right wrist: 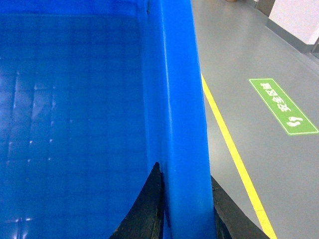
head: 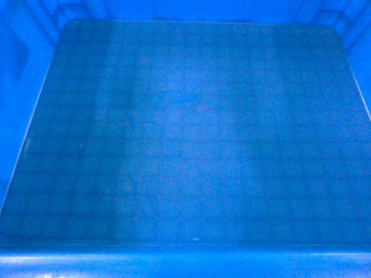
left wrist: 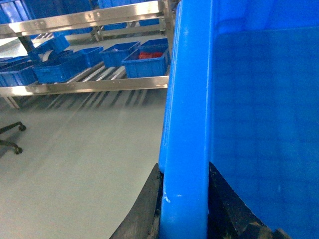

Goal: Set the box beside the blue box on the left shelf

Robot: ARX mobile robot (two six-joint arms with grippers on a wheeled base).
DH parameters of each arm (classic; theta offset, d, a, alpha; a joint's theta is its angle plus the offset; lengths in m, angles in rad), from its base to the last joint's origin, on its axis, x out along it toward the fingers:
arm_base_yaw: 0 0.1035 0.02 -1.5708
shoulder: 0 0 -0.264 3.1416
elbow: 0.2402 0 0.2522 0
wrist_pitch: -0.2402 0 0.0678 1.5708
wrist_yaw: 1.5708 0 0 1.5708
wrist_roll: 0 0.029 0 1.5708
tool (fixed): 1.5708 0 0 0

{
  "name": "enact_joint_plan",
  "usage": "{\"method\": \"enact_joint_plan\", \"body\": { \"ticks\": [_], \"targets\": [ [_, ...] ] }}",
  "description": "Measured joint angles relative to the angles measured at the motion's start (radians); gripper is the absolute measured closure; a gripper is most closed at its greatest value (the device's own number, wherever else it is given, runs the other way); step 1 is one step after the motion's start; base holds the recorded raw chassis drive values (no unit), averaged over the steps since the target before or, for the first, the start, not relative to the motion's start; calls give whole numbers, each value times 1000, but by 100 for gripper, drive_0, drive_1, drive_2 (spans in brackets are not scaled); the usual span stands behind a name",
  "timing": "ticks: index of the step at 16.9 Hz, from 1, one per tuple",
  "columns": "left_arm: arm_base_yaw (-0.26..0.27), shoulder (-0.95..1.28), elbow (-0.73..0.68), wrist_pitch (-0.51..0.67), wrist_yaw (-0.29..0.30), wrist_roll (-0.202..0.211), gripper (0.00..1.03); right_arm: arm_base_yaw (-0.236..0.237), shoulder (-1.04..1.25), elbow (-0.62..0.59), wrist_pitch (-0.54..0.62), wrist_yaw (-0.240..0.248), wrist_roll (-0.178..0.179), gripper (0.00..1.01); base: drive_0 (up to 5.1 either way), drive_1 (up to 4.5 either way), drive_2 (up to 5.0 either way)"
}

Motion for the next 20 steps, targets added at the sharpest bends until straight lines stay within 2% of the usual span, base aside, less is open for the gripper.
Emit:
{"method": "enact_joint_plan", "body": {
  "ticks": [20],
  "targets": [
    [0,0,0,0,-1,-1,87,0,-1,0,0,0,-2,88,-6,413,-426]
  ]
}}
